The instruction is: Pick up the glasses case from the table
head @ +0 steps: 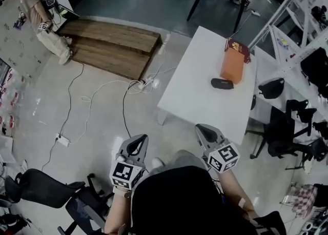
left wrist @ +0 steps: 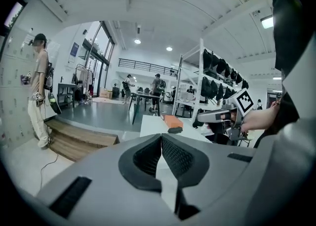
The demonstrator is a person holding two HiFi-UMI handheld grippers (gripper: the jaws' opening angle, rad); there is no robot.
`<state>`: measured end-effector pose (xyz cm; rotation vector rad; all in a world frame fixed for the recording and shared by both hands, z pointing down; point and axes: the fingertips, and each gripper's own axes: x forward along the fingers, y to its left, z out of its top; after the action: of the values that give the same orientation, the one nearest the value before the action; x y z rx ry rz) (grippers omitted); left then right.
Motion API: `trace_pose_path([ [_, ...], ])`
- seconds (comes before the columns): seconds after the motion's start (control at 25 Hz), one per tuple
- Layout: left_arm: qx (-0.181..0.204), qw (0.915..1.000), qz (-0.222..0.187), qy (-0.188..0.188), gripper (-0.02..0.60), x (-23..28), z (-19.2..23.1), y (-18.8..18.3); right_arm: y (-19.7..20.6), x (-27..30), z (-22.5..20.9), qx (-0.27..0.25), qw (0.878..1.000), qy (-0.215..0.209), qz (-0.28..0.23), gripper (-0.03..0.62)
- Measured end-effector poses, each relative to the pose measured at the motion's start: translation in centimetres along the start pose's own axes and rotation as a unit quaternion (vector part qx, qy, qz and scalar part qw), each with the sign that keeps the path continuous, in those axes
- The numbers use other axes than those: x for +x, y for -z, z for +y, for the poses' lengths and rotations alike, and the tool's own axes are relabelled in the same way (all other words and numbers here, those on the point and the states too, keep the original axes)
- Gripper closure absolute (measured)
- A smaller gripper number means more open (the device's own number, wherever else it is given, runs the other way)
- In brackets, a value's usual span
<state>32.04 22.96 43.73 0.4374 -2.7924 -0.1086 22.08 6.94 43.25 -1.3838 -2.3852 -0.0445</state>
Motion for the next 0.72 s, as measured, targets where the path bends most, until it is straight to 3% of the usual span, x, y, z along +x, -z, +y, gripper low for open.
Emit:
trace_pose_path([
  [0.4, -0.024, 0.9995, 0.022, -0.005, 0.563, 3.2, 7.4, 2.1, 0.6, 9.1, -2.2, 0.029, 0.999, 0.002, 0.027, 0.563],
  [0.6, -0.016, 0.9992, 0.037, -0.002, 0.561, 8.2, 11.7, 0.0, -1.7, 13.6, -6.4, 0.035, 0.999, 0.009, 0.023, 0.563],
  [0.72, 0.008, 0.9988, 0.047, 0.014, 0.561, 12.5, 13.5, -2.2, -3.4, 15.4, -9.7, 0.051, 0.998, 0.019, 0.012, 0.563],
])
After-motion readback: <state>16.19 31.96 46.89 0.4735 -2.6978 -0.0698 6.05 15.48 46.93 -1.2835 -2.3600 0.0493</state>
